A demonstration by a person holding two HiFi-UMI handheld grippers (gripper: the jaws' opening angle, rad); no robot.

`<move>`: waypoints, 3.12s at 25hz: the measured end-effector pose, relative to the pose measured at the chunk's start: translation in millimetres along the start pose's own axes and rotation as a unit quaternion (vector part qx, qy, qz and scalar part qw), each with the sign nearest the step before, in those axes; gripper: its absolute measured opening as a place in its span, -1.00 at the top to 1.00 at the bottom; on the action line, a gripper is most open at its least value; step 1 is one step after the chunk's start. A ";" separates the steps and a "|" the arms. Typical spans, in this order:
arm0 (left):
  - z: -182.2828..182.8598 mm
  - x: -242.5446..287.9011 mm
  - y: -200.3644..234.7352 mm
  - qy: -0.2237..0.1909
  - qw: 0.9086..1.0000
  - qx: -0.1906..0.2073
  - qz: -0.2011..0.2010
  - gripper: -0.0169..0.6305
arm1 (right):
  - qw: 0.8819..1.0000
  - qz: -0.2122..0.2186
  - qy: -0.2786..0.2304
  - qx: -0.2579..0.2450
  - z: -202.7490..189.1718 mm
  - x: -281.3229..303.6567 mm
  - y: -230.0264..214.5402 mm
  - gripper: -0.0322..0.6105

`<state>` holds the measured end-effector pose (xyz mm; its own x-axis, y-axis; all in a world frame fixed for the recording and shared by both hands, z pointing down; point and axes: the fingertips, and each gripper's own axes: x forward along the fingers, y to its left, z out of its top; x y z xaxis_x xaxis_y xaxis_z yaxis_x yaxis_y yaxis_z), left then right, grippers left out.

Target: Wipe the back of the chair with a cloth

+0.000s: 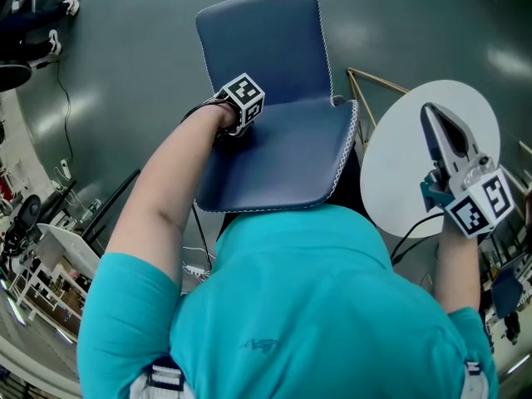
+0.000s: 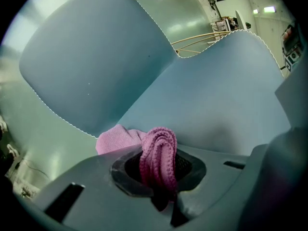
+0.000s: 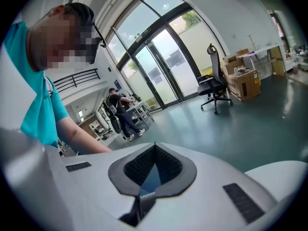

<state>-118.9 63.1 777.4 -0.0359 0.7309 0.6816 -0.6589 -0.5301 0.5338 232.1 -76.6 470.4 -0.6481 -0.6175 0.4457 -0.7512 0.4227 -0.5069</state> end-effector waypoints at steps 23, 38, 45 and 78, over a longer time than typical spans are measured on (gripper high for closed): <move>62.1 4.4 -36.5 -0.031 0.999 -0.010 -0.041 0.76 | 1.000 -0.015 -0.013 0.014 -14.4 -23.2 -20.9 0.93; 127.9 -3.5 -83.1 -0.048 0.997 0.007 -0.060 0.77 | 0.999 -0.030 -0.026 0.031 -15.7 -39.9 -36.9 0.93; 156.6 -2.6 -101.1 -0.060 0.996 0.010 -0.064 0.77 | 0.998 -0.040 -0.034 0.041 -23.4 -51.5 -47.3 0.93; 14.4 -54.1 75.6 -0.143 0.986 -0.013 0.087 0.77 | 0.998 0.044 0.029 -0.026 3.6 45.4 36.6 0.93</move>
<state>-155.9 -22.8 788.1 0.0610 0.4759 0.8774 -0.6812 -0.6226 0.3851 175.6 -91.6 469.4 -0.7174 -0.5379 0.4427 -0.6950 0.5085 -0.5084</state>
